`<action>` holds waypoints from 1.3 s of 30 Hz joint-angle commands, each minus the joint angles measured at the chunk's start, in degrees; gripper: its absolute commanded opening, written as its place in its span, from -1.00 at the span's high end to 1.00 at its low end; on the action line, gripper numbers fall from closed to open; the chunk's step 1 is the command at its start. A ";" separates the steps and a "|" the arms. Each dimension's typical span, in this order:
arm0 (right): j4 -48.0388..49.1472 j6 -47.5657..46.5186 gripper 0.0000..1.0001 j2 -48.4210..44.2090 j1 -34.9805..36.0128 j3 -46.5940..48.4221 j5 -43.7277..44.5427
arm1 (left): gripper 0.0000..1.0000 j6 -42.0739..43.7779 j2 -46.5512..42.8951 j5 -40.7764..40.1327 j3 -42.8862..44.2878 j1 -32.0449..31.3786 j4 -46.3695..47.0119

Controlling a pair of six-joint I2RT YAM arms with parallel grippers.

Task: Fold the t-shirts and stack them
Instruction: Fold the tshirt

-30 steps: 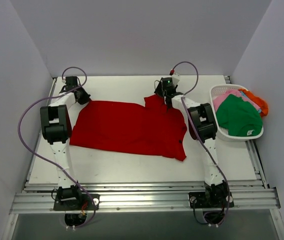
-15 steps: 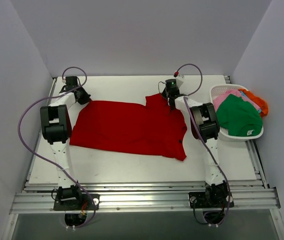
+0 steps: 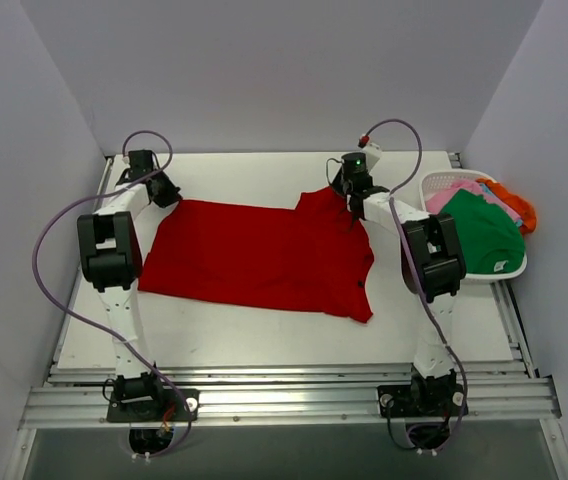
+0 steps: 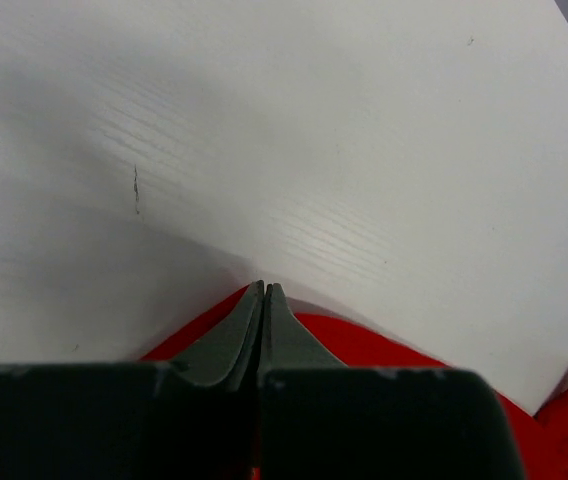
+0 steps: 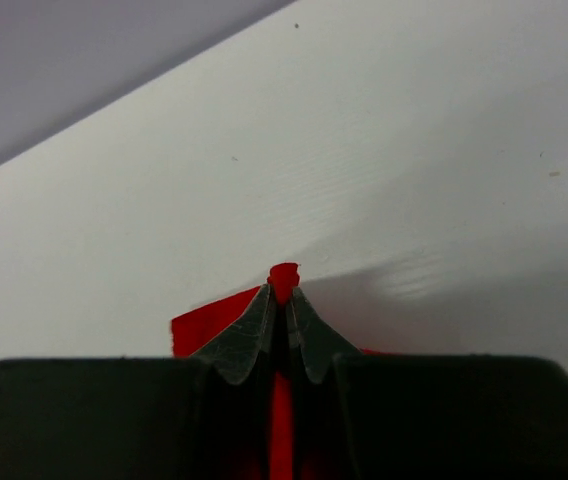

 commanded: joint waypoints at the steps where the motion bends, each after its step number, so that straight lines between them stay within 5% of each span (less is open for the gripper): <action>1: 1.33 -1.13 1.00 -6.58 1.02 -1.87 -0.27 | 0.95 0.50 -6.93 0.49 -2.26 0.03 0.86; 25: 0.01 0.36 1.00 -36.71 9.46 -30.43 4.56 | 0.95 2.25 -30.56 -1.09 -33.03 -0.05 8.42; 39: 0.27 9.57 1.00 -41.82 23.95 -51.00 17.65 | 0.95 4.63 -38.31 -12.60 -41.74 0.65 5.18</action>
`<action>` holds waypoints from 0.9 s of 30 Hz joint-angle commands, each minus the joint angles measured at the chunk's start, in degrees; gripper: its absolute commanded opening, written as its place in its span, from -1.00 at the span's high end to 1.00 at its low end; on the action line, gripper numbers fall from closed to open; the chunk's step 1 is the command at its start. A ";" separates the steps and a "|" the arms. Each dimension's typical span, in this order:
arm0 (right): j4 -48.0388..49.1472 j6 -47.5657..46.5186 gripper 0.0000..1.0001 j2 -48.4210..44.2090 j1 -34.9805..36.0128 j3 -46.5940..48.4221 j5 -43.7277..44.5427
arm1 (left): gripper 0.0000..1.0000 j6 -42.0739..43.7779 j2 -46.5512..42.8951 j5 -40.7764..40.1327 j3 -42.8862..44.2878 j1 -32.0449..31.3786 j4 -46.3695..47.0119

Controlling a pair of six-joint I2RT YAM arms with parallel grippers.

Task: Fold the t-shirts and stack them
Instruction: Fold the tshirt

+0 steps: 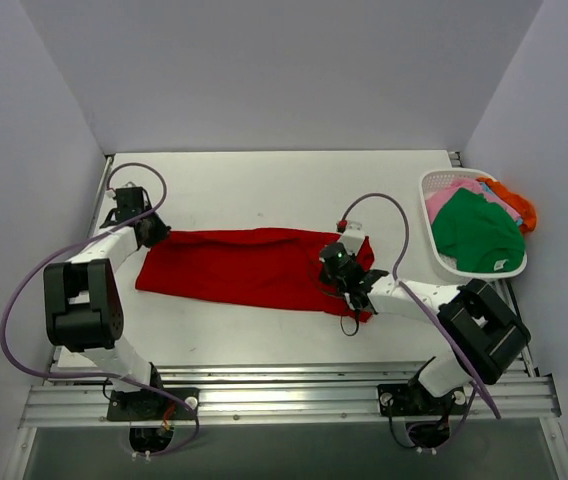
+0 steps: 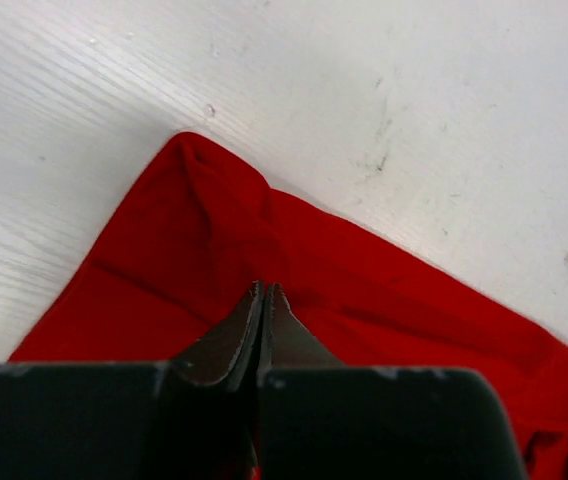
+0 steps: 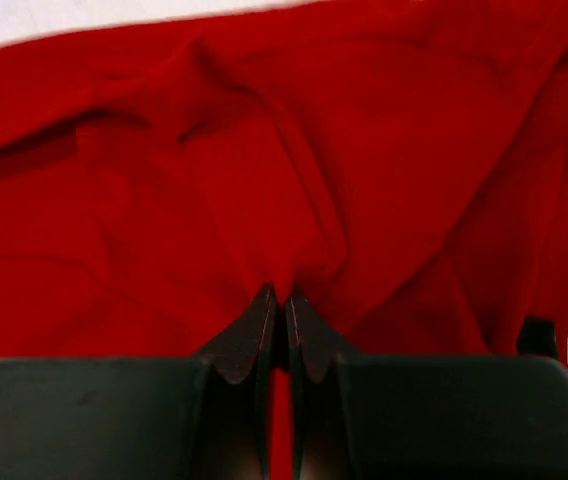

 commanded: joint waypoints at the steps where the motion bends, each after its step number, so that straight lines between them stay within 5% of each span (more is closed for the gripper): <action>1: -0.03 5.22 1.00 -4.01 3.30 -3.00 7.86 | 0.95 1.54 -2.05 -6.26 1.76 0.78 -1.21; 4: -1.79 6.45 0.91 -3.93 5.15 -3.28 10.59 | 0.95 2.33 0.84 -7.05 5.88 0.78 -3.49; 7: -5.21 7.59 0.47 -3.14 6.30 -2.58 12.35 | 0.95 3.04 4.00 -10.65 10.54 0.95 -5.87; 8: -6.00 8.03 0.17 -3.14 6.56 -2.40 13.66 | 0.95 3.39 4.80 -11.53 11.60 1.04 -6.40; 11: -9.61 10.23 -0.15 -3.66 7.88 -2.40 16.13 | 0.95 3.22 8.23 -14.43 15.38 1.66 -9.03; 16: -16.11 14.00 -0.25 -6.03 10.25 -2.31 18.94 | 0.92 1.02 12.63 -16.37 18.89 3.33 -14.21; 17: -17.42 14.79 -0.25 -6.65 11.22 -2.14 19.56 | 0.83 0.15 12.98 -17.07 19.16 3.50 -15.44; 20: -19.71 15.50 -0.25 -9.46 12.80 -1.44 20.53 | -0.27 -0.82 12.64 -18.57 18.82 3.59 -18.53; 22: -20.16 15.68 -0.25 -11.57 13.95 -0.12 21.58 | -0.65 -1.53 9.48 -19.10 15.67 3.59 -18.53; 27: -23.15 14.02 -0.25 -14.12 15.00 3.66 24.04 | -0.73 -2.41 -1.84 -21.29 7.05 3.50 -16.42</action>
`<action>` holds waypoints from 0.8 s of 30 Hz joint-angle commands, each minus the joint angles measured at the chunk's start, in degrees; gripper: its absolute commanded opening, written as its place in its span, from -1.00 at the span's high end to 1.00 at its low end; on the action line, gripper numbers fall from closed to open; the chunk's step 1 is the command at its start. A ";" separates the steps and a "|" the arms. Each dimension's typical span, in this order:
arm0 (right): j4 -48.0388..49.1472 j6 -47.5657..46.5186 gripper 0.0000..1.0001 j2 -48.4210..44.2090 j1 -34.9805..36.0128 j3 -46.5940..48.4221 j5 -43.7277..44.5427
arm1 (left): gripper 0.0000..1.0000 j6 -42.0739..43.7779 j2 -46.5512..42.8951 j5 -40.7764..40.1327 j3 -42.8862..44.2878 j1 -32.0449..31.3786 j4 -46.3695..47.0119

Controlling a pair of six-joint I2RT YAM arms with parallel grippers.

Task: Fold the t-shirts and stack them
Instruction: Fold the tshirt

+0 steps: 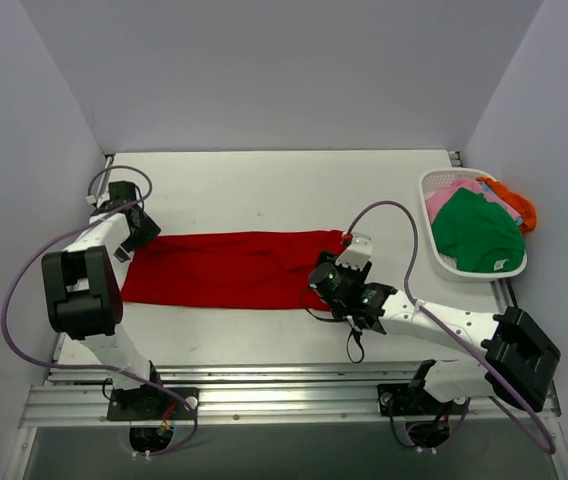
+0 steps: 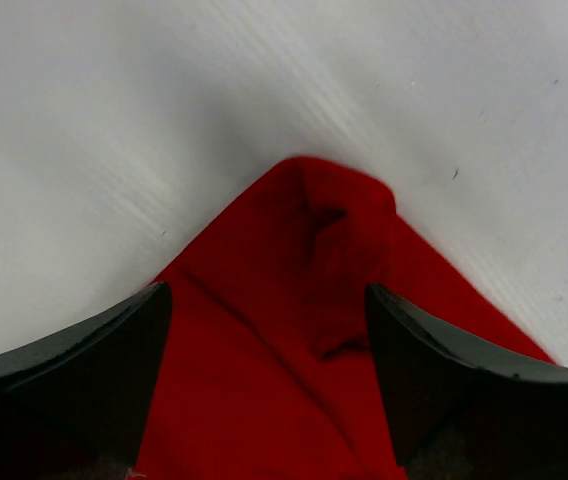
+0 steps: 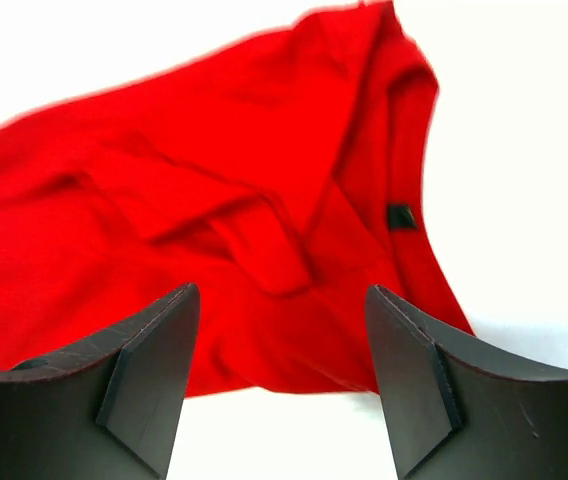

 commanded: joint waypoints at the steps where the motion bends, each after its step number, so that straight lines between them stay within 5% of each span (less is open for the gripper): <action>1: -3.15 -0.30 -0.25 -1.93 0.56 4.75 6.56 | -0.73 -1.88 -10.15 -3.59 -4.08 0.07 -0.07; 8: 5.00 -5.31 -0.24 6.76 -0.58 11.52 5.08 | -0.71 -3.39 -23.68 -5.27 -11.91 0.07 4.75; 11: 10.01 -6.37 -0.18 11.68 -3.91 12.06 -2.09 | -0.70 0.12 -26.24 2.00 -13.94 0.16 11.69; 15: 14.34 -5.67 -0.06 14.07 -5.95 9.08 -5.91 | -0.68 4.35 -24.67 22.44 -13.59 -1.68 22.92; 19: 14.43 -3.83 -0.03 13.63 -7.09 6.44 -5.12 | -0.66 8.46 -19.23 28.40 -8.77 -9.65 25.77; 24: 14.34 -3.03 0.02 13.10 -8.49 4.42 -5.30 | -0.65 12.17 -13.95 22.52 -2.87 -20.40 24.45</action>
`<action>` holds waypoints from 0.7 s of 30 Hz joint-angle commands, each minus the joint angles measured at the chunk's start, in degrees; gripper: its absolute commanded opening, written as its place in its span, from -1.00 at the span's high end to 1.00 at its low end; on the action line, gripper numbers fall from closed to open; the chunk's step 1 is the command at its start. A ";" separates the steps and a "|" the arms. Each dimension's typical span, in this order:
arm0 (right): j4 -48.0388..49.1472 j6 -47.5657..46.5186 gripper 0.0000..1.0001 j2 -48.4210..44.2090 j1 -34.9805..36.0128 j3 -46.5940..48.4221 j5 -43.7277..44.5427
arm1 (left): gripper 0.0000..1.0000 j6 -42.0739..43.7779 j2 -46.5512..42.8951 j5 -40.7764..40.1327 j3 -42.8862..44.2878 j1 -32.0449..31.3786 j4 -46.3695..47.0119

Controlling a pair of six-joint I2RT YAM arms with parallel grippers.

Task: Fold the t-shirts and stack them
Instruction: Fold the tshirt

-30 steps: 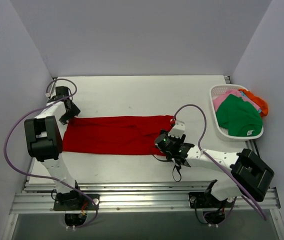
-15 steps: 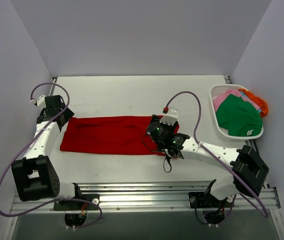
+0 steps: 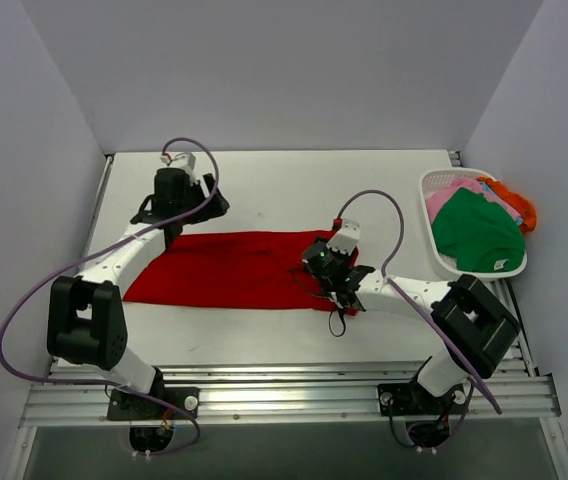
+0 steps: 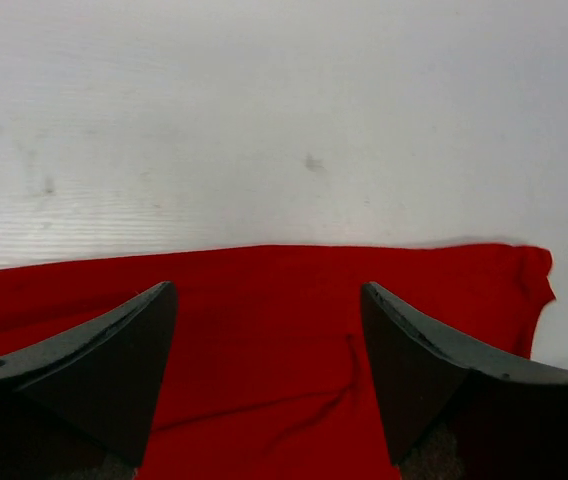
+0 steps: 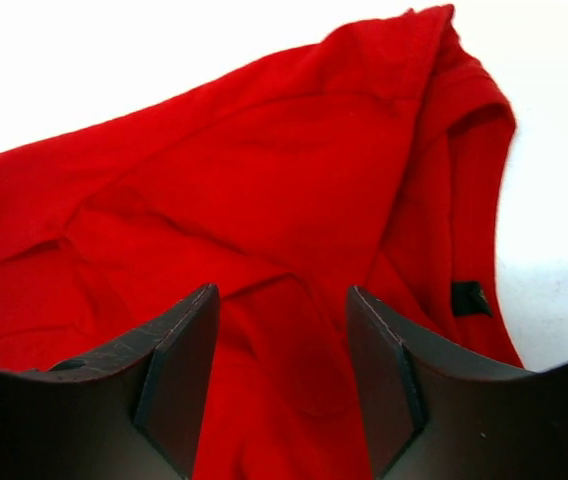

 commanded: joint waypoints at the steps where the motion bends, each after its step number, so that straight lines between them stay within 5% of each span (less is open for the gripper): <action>1: 1.07 1.53 0.03 -1.63 -1.02 -1.07 1.00 | -0.65 3.50 1.31 0.72 4.28 -4.21 3.49; 5: 2.04 2.15 0.21 1.51 -2.07 -0.37 1.70 | -0.61 1.21 2.20 2.03 4.11 -4.30 4.28; 9: 3.97 1.45 1.00 10.48 -4.97 3.92 -0.49 | -0.59 -1.51 0.71 1.34 2.53 -4.47 4.89; 21: 5.29 -0.66 1.00 28.42 -12.17 22.00 -9.36 | -0.55 -3.27 -4.74 -3.15 -1.78 -4.65 4.54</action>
